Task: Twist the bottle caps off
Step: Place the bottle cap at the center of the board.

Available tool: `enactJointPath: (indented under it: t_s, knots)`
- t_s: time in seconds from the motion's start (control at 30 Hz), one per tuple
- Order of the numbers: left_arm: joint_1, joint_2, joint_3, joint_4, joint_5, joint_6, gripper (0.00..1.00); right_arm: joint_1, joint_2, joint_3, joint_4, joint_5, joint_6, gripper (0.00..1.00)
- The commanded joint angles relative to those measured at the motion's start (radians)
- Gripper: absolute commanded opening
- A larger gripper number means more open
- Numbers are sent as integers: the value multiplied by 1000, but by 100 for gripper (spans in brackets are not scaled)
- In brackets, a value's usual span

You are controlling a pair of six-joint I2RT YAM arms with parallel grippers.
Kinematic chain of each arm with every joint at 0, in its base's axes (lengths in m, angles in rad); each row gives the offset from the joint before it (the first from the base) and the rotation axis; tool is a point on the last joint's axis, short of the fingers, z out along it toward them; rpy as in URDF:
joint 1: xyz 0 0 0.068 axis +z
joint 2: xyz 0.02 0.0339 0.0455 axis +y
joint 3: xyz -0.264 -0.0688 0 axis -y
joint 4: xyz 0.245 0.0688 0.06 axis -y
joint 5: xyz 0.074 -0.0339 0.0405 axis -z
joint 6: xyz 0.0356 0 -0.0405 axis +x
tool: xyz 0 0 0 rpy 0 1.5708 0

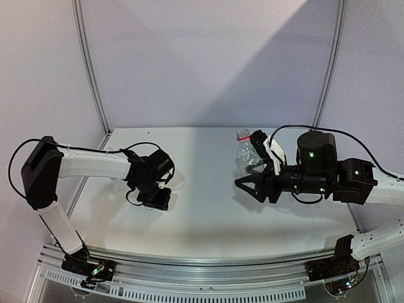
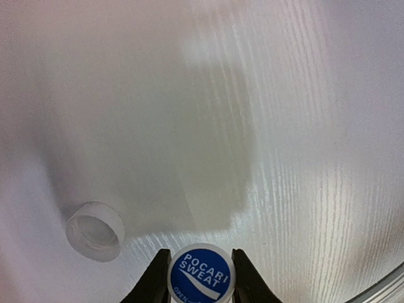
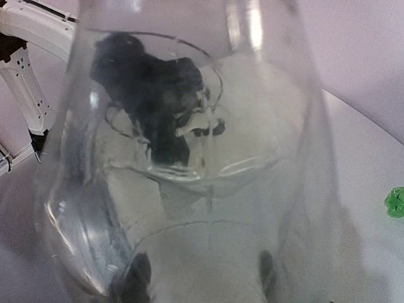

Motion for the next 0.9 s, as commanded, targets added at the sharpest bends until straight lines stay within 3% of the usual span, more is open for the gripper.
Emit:
enactJointPath:
  t_s: [0.0, 0.27, 0.73, 0.87]
  knots:
    - [15, 17, 13, 28, -49, 24, 17, 3, -9, -10, -29, 22, 6, 0]
    - [15, 47, 17, 35, -61, 27, 23, 4, -15, -15, -43, 26, 0, 0]
    - [10, 8, 42, 33, -53, 20, 55, 4, 2, -15, -46, 20, -23, 0]
    - [7, -17, 76, 15, -51, 14, 58, 3, 2, -15, -45, 20, -29, 0]
